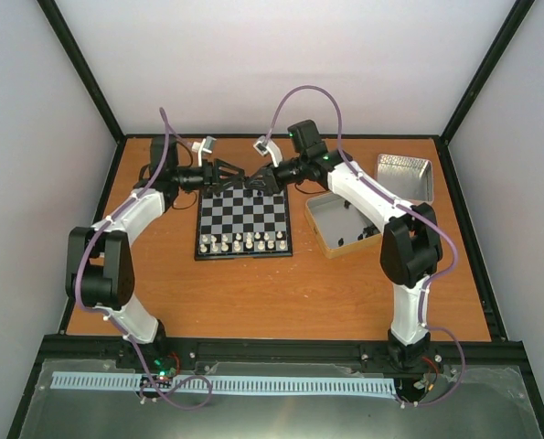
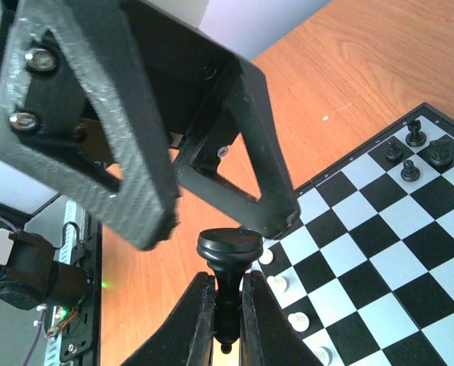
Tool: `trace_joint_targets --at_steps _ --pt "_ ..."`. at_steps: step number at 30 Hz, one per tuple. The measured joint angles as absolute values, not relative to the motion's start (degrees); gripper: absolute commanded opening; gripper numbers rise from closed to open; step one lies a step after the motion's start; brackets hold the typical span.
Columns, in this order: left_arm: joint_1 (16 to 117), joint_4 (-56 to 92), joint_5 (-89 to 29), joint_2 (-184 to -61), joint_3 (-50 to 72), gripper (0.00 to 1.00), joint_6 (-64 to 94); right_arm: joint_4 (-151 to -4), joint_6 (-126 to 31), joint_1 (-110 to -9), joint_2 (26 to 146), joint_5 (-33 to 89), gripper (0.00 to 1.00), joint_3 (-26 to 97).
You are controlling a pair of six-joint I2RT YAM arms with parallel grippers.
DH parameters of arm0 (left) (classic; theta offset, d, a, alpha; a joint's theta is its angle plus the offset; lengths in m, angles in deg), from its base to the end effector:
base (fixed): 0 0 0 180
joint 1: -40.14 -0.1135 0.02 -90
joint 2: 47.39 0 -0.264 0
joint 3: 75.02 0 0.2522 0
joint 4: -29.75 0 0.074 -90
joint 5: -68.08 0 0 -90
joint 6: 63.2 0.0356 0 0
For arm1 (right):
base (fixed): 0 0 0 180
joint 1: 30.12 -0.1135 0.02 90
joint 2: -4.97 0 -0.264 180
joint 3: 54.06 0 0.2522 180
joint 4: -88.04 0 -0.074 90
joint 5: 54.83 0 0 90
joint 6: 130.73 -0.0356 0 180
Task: Set up the chess pieces on the board
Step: Move the chessboard to the center of the board.
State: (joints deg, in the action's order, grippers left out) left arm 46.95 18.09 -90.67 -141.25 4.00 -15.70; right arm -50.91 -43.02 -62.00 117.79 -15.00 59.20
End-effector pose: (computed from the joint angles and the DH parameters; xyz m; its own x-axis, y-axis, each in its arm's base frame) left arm 0.3529 -0.0756 0.2735 -0.9152 -0.1373 -0.3789 0.3430 0.2282 -0.9112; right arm 0.3660 0.2599 0.2958 -0.5856 -0.3341 -0.7386 -0.8106 0.2495 0.5298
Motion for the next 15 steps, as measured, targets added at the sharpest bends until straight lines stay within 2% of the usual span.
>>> trace_joint_targets --at_steps 8,11,15 --pt "47.0 18.1 -91.2 -143.3 4.0 0.48 -17.7 -48.0 -40.4 -62.1 117.9 -15.2 0.03 59.7" --pt "47.0 18.0 -91.9 -143.7 4.1 0.37 -17.7 -47.3 -39.8 -62.1 118.3 -15.2 0.03 60.4" --pt "47.2 17.6 -93.1 -144.5 4.2 0.35 -17.9 -46.0 -39.2 -62.2 119.6 -15.0 0.03 62.2"
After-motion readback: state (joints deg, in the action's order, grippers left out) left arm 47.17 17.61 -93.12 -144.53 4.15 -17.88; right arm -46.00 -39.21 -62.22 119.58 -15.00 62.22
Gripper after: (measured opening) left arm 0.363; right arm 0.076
